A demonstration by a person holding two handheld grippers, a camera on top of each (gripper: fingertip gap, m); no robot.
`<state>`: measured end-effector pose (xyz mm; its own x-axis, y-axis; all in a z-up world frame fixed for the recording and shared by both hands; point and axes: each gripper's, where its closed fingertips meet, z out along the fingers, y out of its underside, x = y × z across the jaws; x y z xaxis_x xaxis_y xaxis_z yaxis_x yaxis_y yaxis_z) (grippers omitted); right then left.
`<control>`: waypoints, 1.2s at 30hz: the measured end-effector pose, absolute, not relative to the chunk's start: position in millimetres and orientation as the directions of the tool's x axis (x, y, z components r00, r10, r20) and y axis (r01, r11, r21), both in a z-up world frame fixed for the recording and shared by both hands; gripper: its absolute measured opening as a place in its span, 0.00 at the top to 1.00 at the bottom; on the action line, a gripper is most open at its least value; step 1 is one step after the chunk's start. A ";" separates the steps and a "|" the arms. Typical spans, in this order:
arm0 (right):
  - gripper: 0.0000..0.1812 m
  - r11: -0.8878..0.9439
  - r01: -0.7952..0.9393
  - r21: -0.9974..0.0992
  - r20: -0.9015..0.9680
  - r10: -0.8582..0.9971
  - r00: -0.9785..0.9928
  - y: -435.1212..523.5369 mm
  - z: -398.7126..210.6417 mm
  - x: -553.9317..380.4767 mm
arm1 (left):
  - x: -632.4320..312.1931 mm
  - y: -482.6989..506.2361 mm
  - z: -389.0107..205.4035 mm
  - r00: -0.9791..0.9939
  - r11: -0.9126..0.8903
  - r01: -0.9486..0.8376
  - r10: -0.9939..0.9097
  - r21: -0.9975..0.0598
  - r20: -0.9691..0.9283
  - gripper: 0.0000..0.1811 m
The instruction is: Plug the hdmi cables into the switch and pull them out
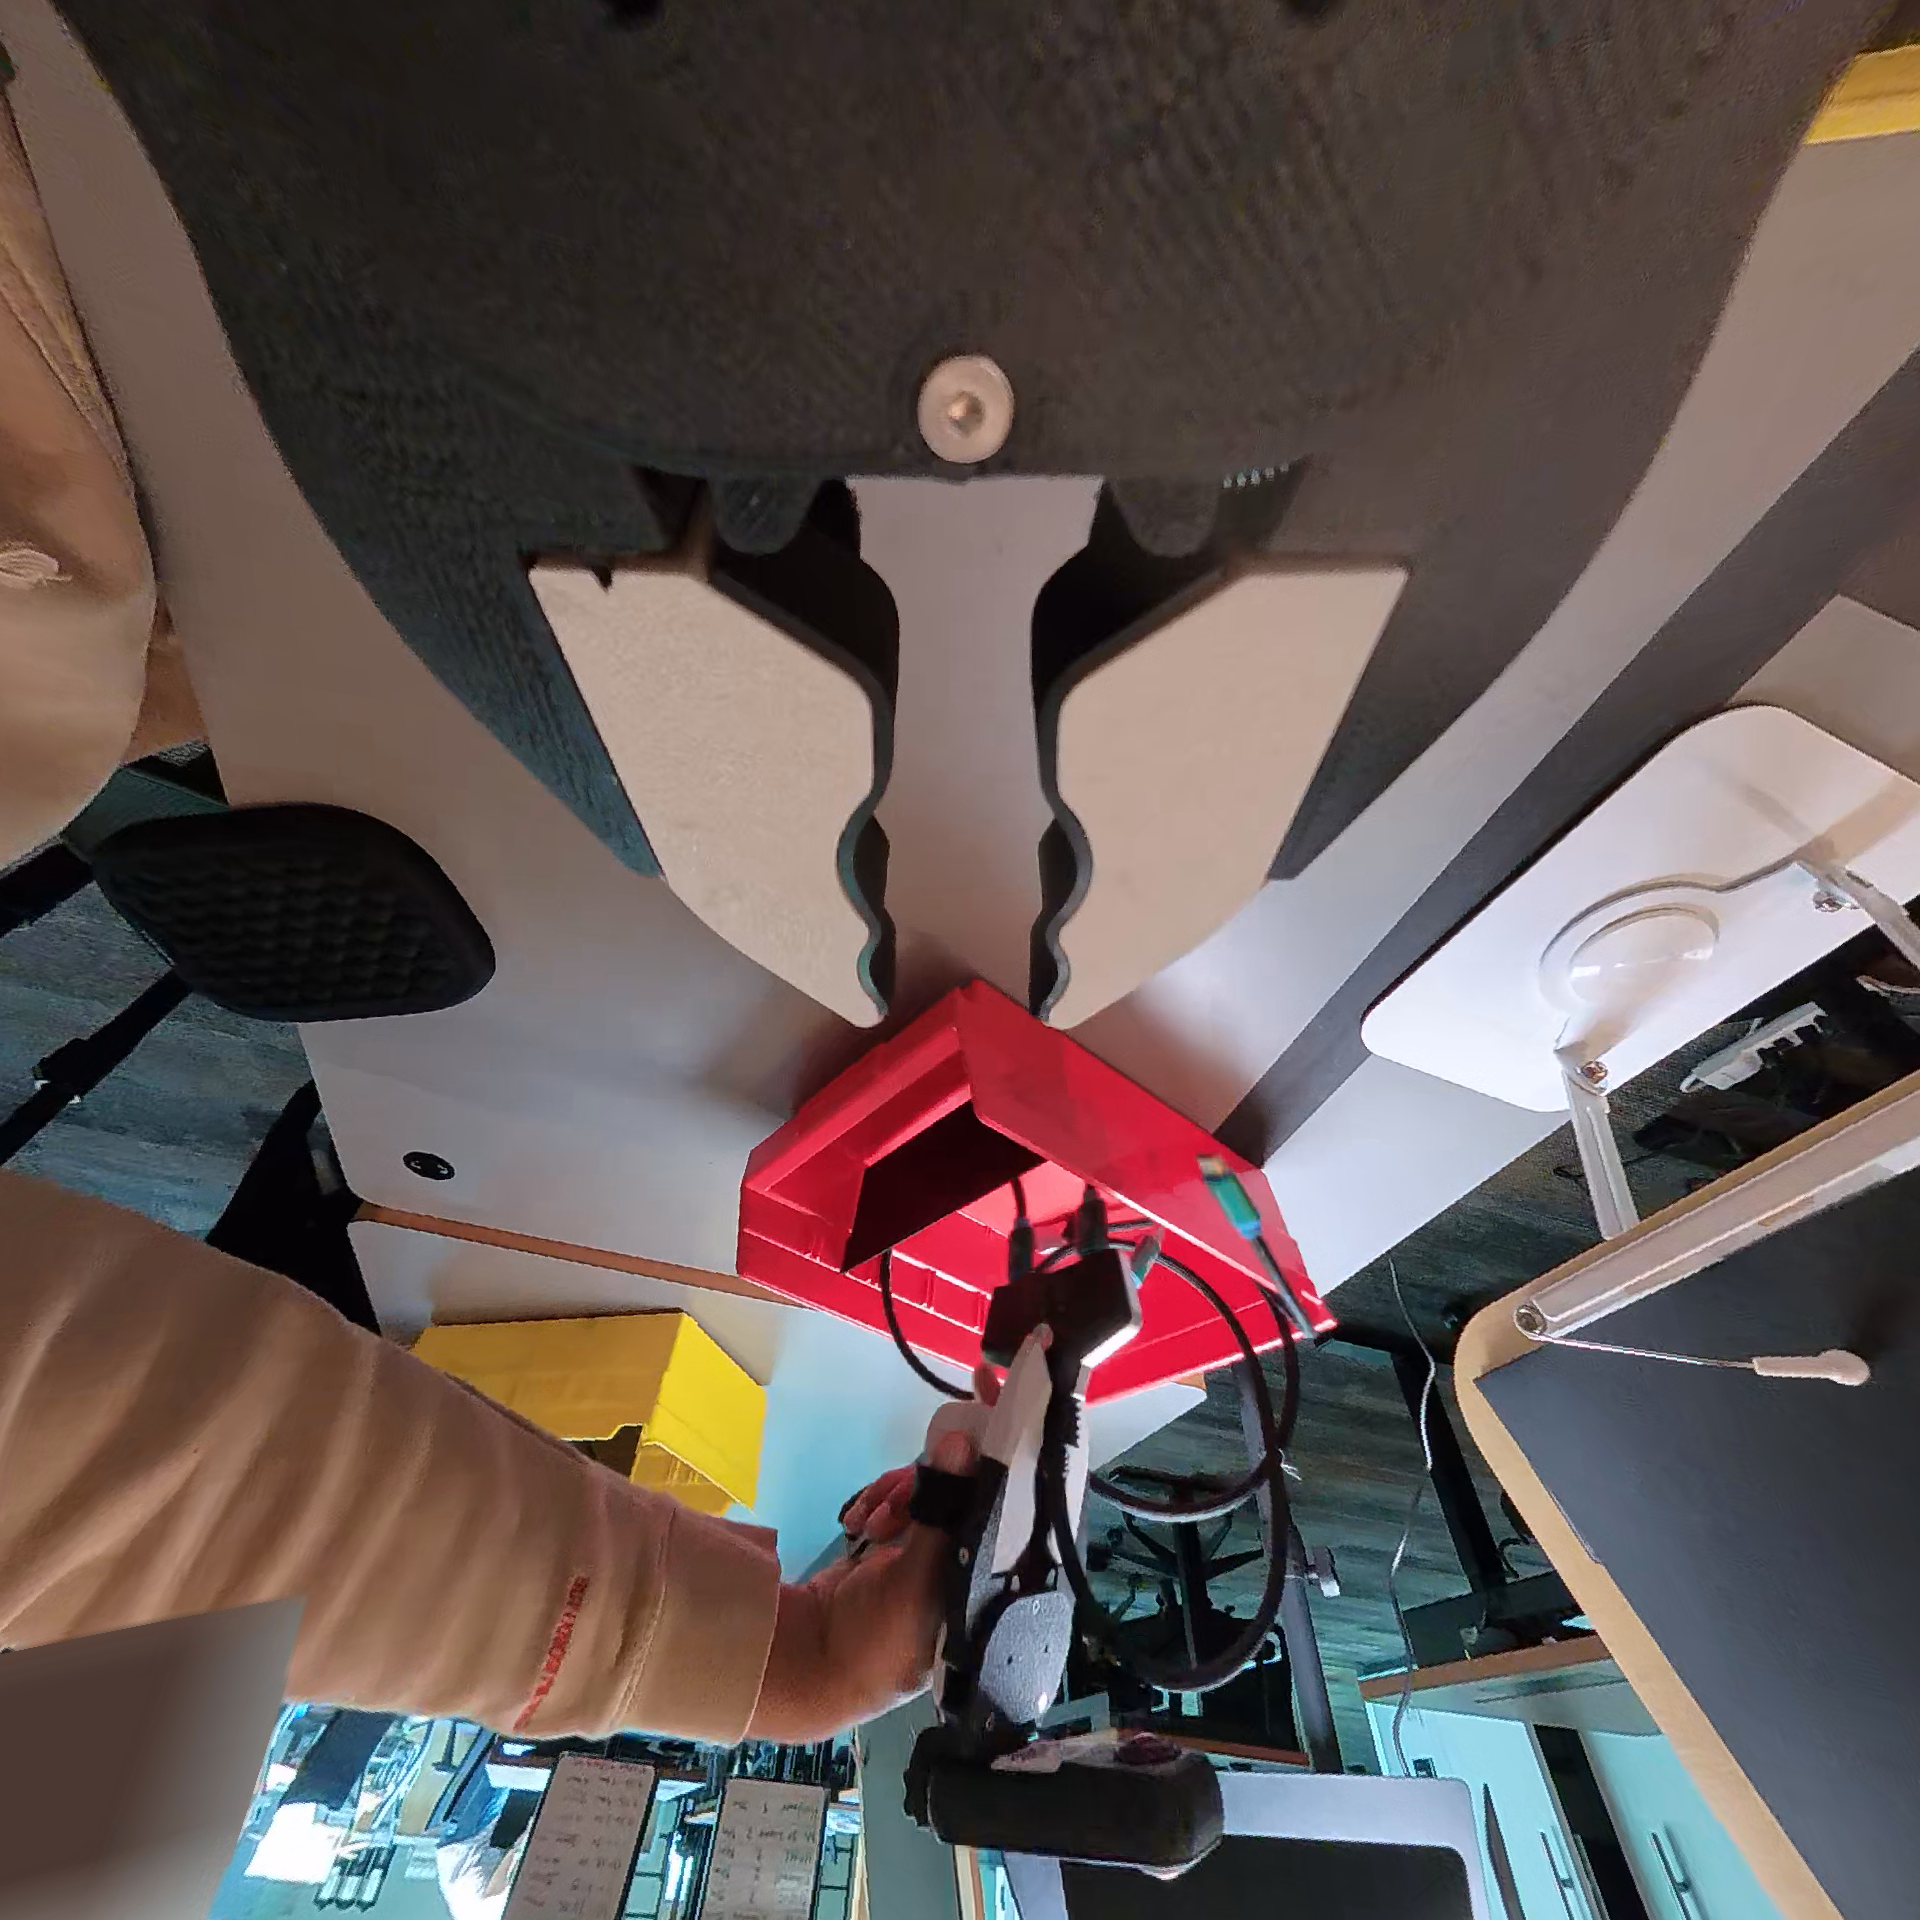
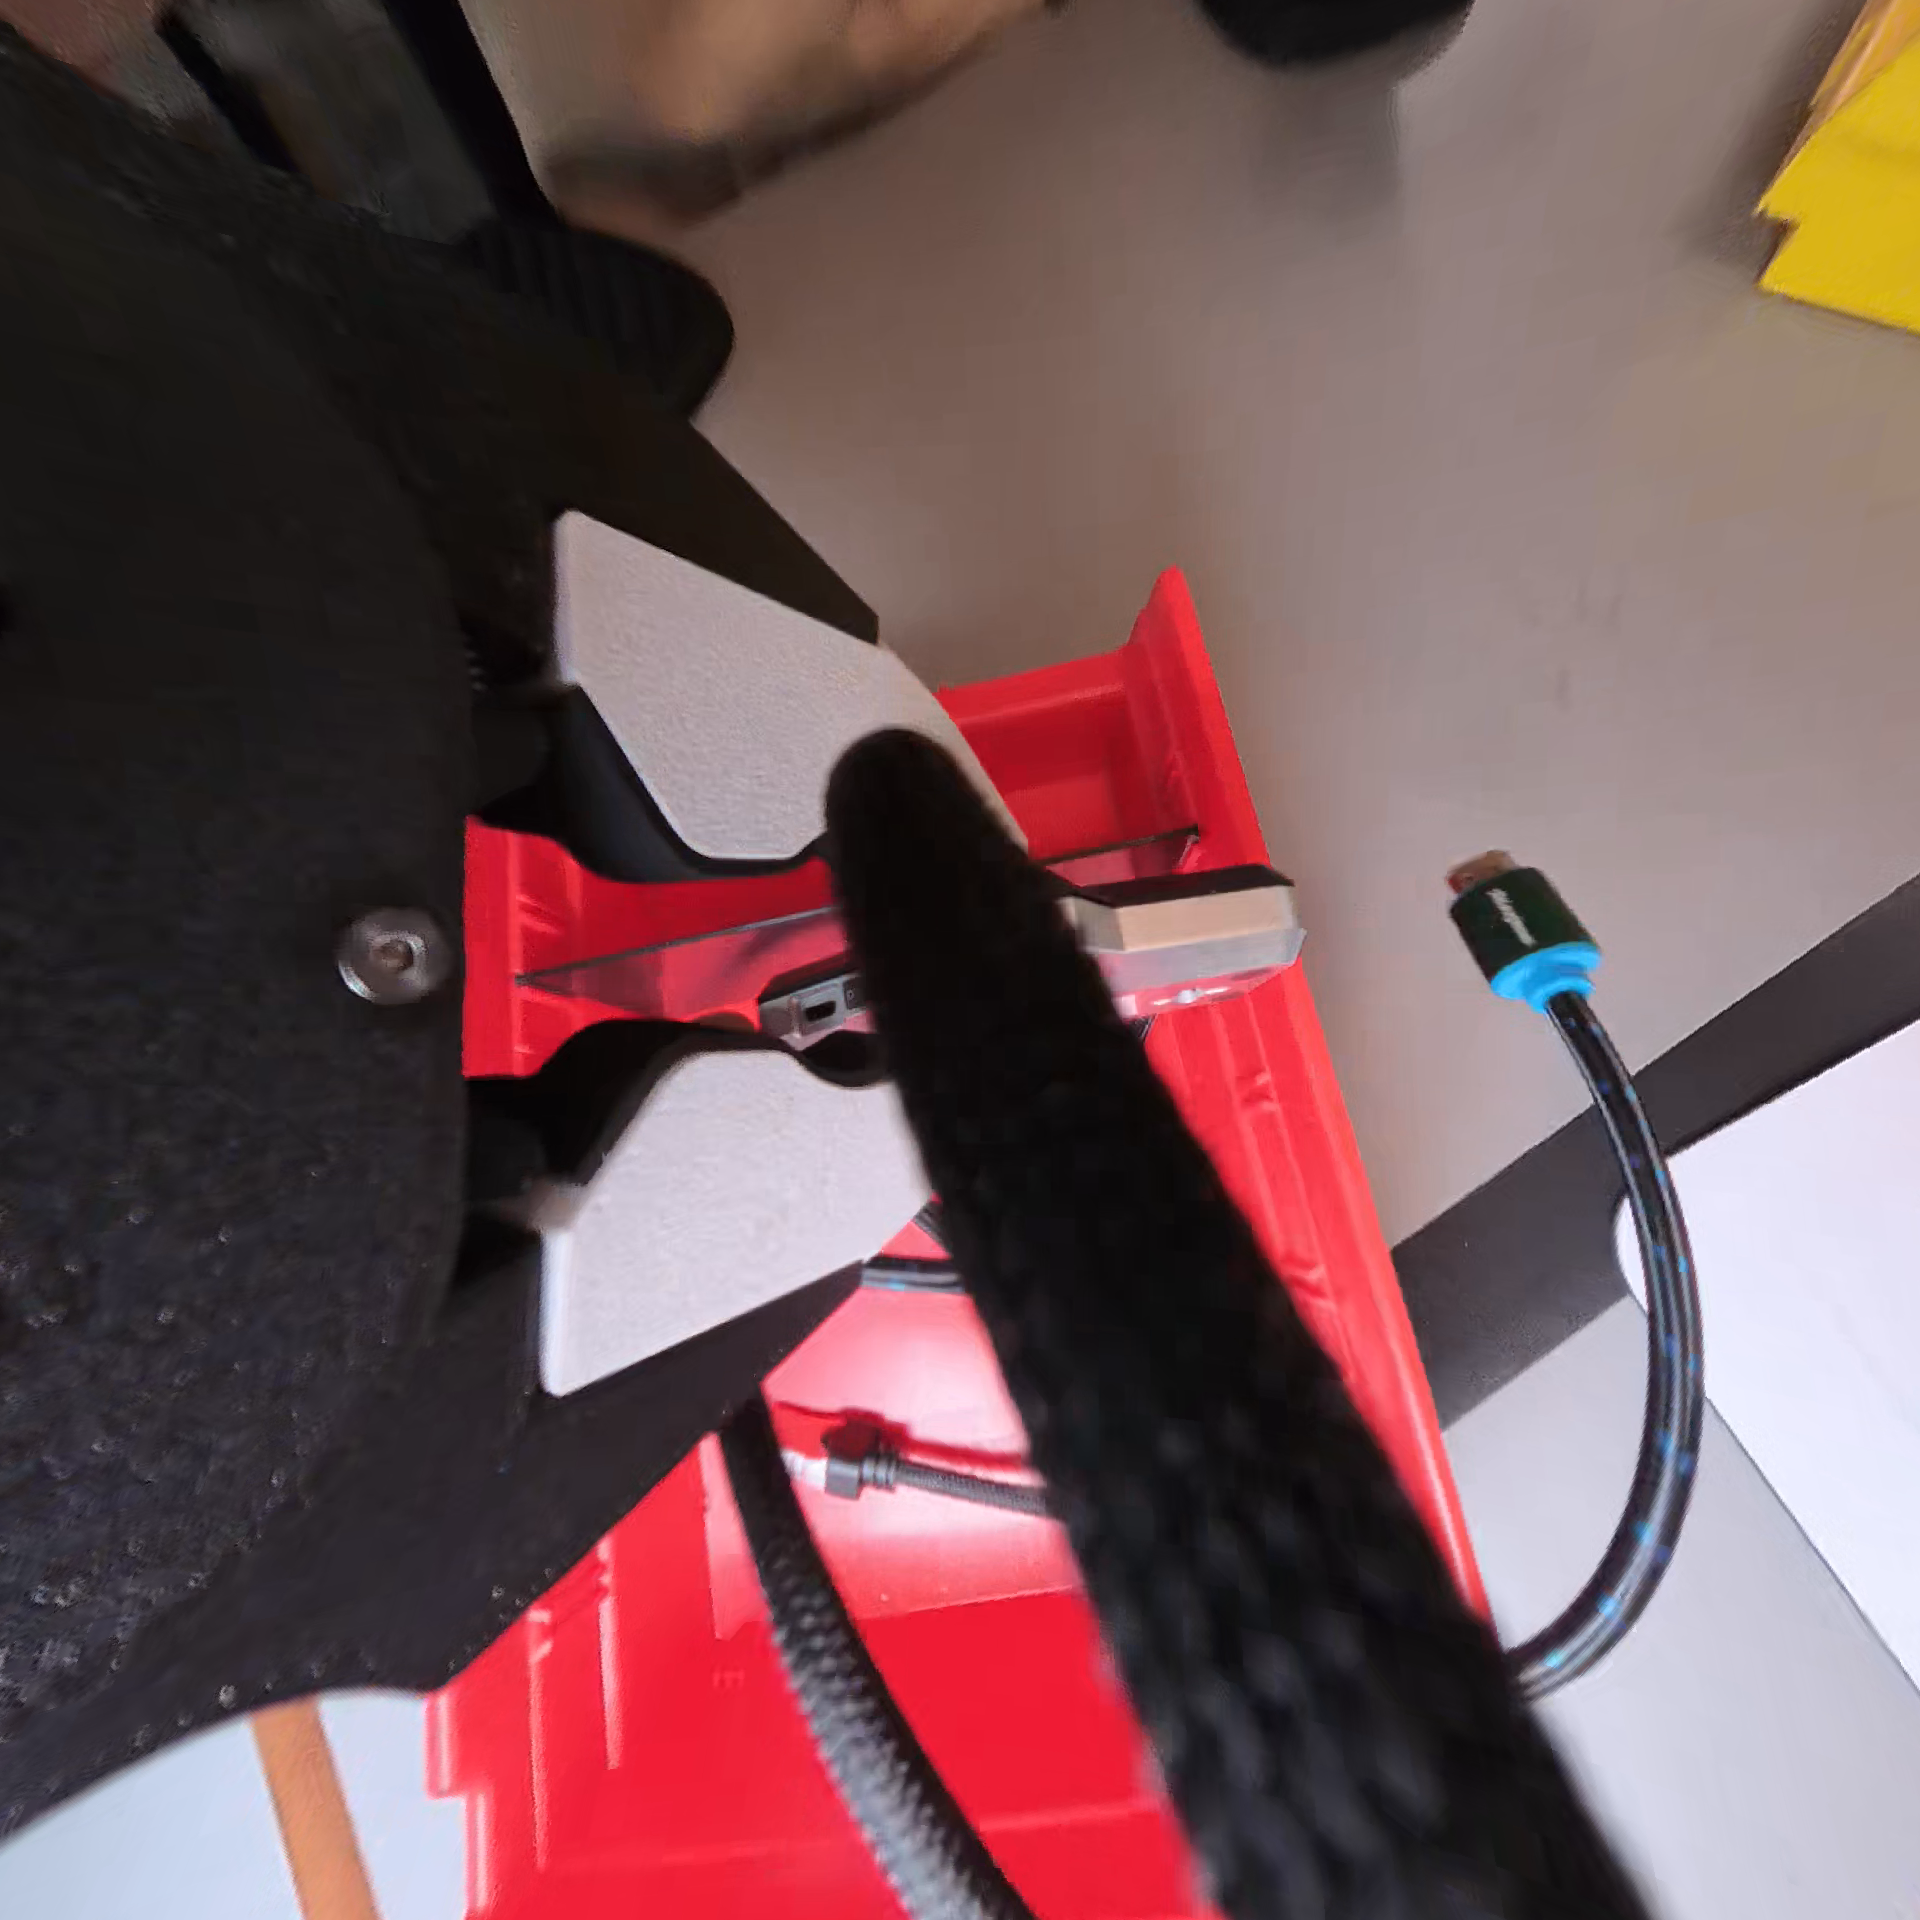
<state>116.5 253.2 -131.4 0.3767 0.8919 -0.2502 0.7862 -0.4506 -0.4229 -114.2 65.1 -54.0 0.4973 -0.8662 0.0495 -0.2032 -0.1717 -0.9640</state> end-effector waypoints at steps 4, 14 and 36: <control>0.85 -0.463 0.830 -0.311 -0.350 0.867 0.353 236.0 -116.5 125.1 | -117.4 68.5 -55.0 0.501 -0.186 -0.184 -0.863 -0.965 0.071 0.87; 0.84 -0.574 0.794 -0.201 -0.258 0.813 0.522 279.9 -159.6 149.6 | -119.2 72.2 -61.2 0.510 -0.195 -0.207 -0.858 -0.959 0.064 0.87; 0.76 -0.188 0.305 -0.934 -0.006 0.859 0.511 114.8 -68.6 56.4 | -199.5 91.2 -70.6 0.709 -0.324 -0.200 -0.699 -0.925 0.092 0.85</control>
